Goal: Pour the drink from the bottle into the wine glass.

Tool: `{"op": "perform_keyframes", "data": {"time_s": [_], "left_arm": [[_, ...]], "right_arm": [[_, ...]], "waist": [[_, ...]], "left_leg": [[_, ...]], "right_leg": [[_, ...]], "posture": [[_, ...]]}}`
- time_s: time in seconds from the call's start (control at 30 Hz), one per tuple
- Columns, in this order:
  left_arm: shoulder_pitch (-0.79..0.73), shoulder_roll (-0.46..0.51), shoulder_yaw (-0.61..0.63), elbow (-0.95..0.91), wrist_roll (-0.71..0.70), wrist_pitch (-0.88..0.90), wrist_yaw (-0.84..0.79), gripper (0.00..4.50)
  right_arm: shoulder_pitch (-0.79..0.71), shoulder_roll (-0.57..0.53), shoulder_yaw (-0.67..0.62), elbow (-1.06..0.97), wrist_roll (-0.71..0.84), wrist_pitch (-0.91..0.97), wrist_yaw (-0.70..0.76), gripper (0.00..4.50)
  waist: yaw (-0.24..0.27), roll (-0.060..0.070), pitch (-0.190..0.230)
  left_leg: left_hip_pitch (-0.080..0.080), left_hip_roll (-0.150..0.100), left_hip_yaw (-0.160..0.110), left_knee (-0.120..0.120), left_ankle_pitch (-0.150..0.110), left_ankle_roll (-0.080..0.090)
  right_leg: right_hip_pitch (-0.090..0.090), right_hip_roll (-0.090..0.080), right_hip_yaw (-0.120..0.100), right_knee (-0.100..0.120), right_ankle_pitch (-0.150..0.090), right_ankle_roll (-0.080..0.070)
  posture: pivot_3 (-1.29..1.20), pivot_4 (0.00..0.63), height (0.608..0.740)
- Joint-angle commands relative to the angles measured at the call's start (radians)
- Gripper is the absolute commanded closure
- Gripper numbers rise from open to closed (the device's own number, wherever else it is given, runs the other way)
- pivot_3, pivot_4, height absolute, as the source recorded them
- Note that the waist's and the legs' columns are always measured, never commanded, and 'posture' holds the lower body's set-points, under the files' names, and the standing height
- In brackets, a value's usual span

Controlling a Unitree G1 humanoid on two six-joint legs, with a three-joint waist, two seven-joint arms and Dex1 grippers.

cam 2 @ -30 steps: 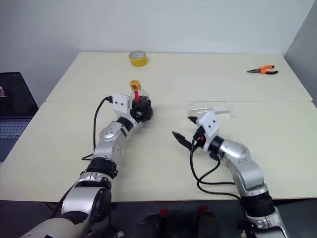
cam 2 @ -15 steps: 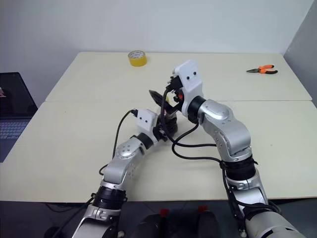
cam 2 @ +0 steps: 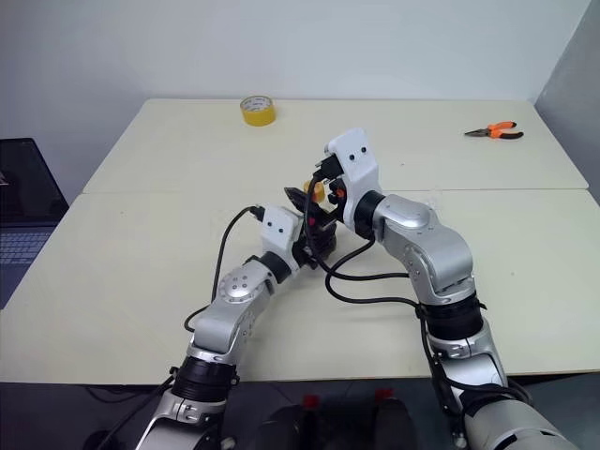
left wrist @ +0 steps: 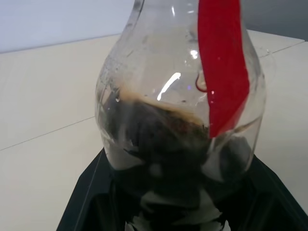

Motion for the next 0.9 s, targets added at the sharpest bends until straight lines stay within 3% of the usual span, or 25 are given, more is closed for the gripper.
{"op": "perform_keyframes", "data": {"time_s": [0.03, 0.3, 0.7, 0.9], "left_arm": [[-0.006, 0.000, -0.009, -0.037, 0.008, -0.032, -0.004, 2.32], [0.000, 0.006, -0.004, -0.041, 0.010, -0.031, -0.004, 2.32], [0.012, 0.018, 0.009, -0.066, 0.001, -0.027, -0.003, 2.32], [0.024, 0.038, 0.015, -0.098, -0.033, -0.020, -0.056, 2.32]], "right_arm": [[-0.013, 0.008, -0.029, -0.020, 0.019, -0.009, -0.002, 0.59], [-0.011, 0.011, -0.025, -0.020, 0.021, -0.014, 0.013, 3.27], [-0.015, -0.005, -0.017, 0.008, 0.035, -0.053, 0.091, 3.28], [-0.006, -0.123, -0.025, 0.055, 0.114, -0.231, 0.417, 3.28]], "waist": [[0.000, 0.000, 0.000], [0.000, 0.000, 0.000], [0.000, 0.000, 0.000], [0.001, 0.000, 0.000]], "left_leg": [[0.000, 0.000, 0.000, 0.000, 0.000, 0.000], [0.000, 0.000, 0.000, 0.000, 0.000, 0.000], [0.000, 0.000, 0.000, 0.000, 0.000, 0.000], [0.000, 0.000, 0.000, 0.000, 0.000, 0.000]], "right_leg": [[0.000, 0.000, 0.000, 0.000, 0.000, 0.000], [0.000, 0.000, 0.000, 0.000, 0.000, 0.000], [0.000, 0.000, 0.000, 0.000, 0.000, 0.000], [0.000, 0.000, 0.000, 0.000, 0.000, 0.000]], "posture": [[0.00, 0.150, 0.740], [0.00, 0.150, 0.740], [0.00, 0.150, 0.740], [0.00, 0.150, 0.740]]}}
